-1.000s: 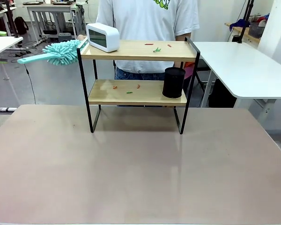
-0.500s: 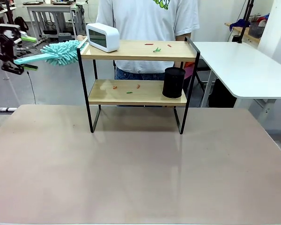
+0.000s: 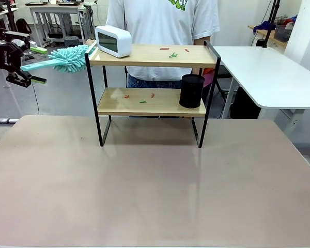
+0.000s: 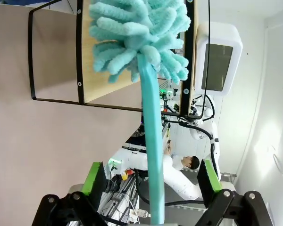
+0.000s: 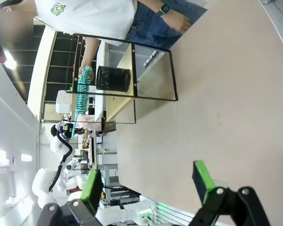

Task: Clean the shelf.
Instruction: Pick up the Duster from the human, then clean the specific tier of the Shelf with the Duster once objects are removed.

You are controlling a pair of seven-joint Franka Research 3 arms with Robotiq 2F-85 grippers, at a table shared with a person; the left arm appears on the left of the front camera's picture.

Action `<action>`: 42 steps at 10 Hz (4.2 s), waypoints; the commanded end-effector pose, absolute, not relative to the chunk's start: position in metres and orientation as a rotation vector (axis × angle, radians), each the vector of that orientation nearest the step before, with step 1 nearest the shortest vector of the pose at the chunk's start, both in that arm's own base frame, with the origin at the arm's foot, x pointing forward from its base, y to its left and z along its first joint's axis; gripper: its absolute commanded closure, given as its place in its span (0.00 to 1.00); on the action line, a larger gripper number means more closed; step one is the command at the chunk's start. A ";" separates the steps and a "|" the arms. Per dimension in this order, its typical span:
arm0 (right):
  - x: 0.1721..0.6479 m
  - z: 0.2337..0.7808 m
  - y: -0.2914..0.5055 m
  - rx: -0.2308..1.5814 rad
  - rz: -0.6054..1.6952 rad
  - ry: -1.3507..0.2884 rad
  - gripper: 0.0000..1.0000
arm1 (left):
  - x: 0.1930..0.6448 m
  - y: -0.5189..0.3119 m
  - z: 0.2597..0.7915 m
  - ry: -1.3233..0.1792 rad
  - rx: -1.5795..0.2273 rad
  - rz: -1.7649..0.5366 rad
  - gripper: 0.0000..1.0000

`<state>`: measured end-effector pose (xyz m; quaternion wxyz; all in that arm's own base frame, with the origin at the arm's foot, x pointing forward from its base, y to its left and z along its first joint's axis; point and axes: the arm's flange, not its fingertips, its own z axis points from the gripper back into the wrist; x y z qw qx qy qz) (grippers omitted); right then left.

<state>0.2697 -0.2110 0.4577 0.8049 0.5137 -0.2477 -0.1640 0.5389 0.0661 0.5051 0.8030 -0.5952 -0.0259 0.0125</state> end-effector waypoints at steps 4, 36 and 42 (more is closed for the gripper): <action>0.272 0.457 -0.211 1.105 -0.329 -0.559 0.00 | 0.536 0.064 0.506 -0.091 -1.310 0.007 0.58; 0.272 0.457 -0.211 1.105 -0.329 -0.559 0.00 | 0.308 0.192 0.457 -0.133 -1.042 -0.257 1.00; 0.272 0.457 -0.211 1.105 -0.329 -0.559 0.00 | 0.308 0.192 0.457 -0.133 -1.042 -0.257 1.00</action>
